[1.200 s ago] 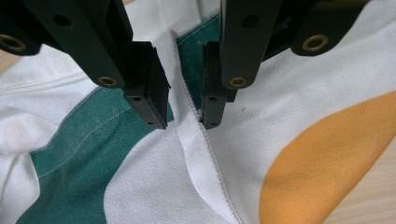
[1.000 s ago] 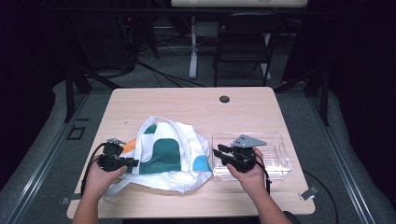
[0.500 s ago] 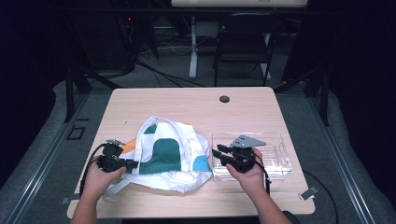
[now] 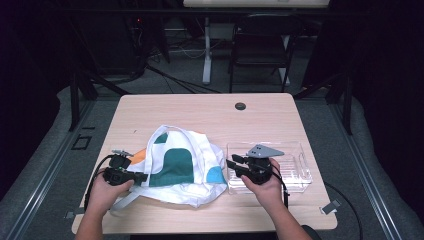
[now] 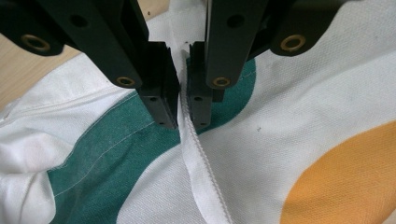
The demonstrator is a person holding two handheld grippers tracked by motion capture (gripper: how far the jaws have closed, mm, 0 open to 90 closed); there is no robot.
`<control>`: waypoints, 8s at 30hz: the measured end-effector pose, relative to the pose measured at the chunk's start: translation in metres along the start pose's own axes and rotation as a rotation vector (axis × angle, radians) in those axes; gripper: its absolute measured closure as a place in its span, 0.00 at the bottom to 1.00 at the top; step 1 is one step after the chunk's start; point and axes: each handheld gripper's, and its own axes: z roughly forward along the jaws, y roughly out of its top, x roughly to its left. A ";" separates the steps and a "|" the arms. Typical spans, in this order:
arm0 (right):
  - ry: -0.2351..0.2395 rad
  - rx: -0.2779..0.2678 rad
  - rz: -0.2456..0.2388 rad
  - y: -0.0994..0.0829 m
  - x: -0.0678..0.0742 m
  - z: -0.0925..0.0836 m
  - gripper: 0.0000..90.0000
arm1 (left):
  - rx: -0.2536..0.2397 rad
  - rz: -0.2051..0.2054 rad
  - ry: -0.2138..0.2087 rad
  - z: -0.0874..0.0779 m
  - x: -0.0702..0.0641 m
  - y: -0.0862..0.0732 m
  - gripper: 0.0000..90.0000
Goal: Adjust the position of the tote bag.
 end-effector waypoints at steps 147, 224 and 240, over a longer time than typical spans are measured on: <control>-0.010 0.260 -0.438 0.032 0.087 0.074 0.78 | -0.325 0.051 -0.010 -0.063 -0.001 0.035 0.98; 0.010 0.200 -0.279 0.101 0.070 0.074 0.92 | -0.339 0.133 0.084 -0.081 -0.004 0.025 0.55; 0.013 0.193 -0.262 0.104 0.067 0.077 0.92 | -0.294 0.213 0.094 -0.075 -0.004 0.022 0.51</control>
